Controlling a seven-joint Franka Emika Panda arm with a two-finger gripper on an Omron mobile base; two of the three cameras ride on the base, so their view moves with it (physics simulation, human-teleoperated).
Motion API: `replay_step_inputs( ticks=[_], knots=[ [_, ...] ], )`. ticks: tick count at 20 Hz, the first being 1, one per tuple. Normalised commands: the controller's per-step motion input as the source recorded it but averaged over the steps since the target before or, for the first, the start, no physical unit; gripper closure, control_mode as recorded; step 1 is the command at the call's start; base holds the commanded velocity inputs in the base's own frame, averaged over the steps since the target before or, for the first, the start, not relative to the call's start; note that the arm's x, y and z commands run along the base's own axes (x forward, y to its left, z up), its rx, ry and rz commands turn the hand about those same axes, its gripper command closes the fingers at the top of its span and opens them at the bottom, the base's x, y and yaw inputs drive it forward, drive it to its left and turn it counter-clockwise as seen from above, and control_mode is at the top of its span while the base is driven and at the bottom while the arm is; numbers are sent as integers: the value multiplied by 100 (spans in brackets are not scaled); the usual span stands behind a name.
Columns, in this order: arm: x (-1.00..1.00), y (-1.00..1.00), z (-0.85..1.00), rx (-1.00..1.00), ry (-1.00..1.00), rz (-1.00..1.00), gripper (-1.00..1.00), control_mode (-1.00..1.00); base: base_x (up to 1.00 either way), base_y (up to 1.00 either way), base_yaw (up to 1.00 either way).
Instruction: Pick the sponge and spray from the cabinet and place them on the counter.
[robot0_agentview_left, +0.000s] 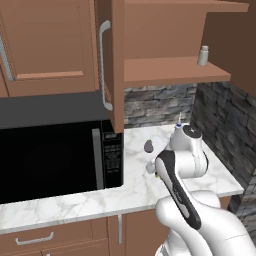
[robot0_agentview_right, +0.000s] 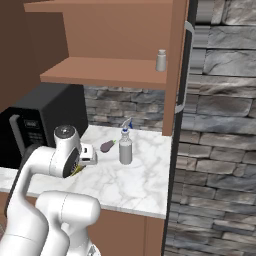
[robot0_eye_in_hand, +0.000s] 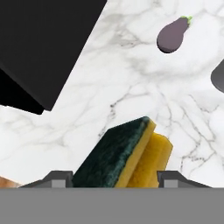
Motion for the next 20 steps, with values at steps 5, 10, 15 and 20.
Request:
replay_step_inputs(
  ticks=[5, 10, 15, 20],
  knots=[
    [7, -3, -50, 0, -7, -5, 100, -100, 0, 0, 0],
    [6, -12, -62, 0, -5, -5, 100, -100, 0, 0, 0],
    [0, -14, -63, 0, -4, -4, 100, -100, 0, 0, 0],
    [0, -5, -54, 0, -2, -3, 100, -100, 0, 0, 0]
  ],
)
